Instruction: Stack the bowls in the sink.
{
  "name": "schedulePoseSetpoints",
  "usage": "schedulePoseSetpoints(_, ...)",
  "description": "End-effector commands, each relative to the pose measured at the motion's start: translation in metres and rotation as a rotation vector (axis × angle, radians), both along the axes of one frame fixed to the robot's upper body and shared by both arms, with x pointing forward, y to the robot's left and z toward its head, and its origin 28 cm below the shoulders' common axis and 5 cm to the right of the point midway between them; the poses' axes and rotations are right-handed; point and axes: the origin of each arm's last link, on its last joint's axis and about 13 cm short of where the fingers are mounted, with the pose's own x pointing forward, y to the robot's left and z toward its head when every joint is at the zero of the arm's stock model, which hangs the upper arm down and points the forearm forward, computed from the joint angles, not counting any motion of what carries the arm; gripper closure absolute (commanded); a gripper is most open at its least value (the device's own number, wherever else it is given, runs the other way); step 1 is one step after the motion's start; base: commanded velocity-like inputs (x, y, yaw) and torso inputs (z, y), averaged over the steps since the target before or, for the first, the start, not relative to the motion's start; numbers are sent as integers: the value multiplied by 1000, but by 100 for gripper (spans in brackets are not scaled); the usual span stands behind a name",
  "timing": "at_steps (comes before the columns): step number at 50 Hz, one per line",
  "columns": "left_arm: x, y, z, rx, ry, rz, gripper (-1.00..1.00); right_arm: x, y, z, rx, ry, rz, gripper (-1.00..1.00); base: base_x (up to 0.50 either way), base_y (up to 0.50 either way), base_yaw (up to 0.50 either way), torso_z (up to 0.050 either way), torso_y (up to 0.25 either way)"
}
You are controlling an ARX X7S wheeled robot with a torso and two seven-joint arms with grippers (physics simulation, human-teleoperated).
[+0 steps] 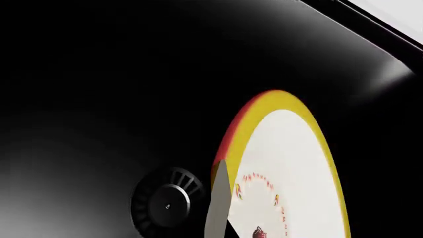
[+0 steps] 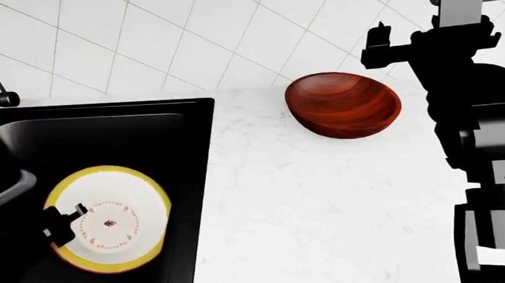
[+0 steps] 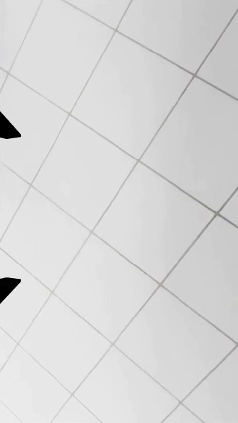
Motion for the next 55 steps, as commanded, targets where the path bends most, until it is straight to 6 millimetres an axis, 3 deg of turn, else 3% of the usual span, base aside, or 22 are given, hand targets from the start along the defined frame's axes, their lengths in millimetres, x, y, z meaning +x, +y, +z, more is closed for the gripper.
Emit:
schedulePoseSetpoints(1,1,1,-9,17,20,5,100,0,0,0,2,0,0,-100,0,0,0,0,0)
schedulePoseSetpoints(19,2,1,-29,49,87,-5,100,0,0,-1,2,1,-3,-100,0,0,0,1,1)
schedulePoseSetpoints(55,-2,-1,-51,84,152,-18,100,0,-1,-3,8,2,-5,-100,0,0,0,0,0)
